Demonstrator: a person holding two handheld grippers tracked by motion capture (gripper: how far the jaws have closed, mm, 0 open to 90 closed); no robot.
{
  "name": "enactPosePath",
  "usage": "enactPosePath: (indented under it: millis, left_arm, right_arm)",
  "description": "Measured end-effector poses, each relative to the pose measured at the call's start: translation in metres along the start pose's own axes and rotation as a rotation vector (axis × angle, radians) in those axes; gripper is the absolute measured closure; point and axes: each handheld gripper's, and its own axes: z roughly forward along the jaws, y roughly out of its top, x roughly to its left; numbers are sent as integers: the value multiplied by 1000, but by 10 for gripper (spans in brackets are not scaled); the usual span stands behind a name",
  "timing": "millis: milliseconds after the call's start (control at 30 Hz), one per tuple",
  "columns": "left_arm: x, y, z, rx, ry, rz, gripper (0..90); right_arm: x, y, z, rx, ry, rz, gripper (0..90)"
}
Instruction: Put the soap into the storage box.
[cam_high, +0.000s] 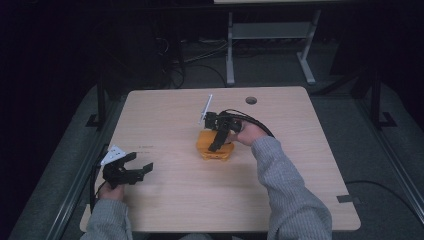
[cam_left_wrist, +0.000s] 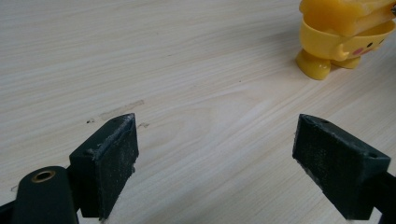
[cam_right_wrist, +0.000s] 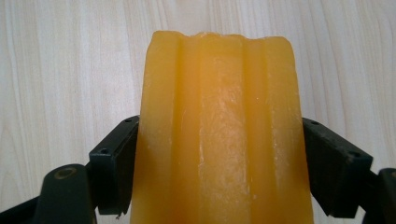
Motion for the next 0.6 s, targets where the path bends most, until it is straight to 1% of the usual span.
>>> enactPosePath:
  millis: [100,600]
  left_arm:
    - [0,0,0,0,0,4,138]
    - [0,0,0,1,2,-1,138]
  right_arm:
    - [0,0,0,1,-1,-1,211]
    - [1,-3,3,27,-5,-5,211]
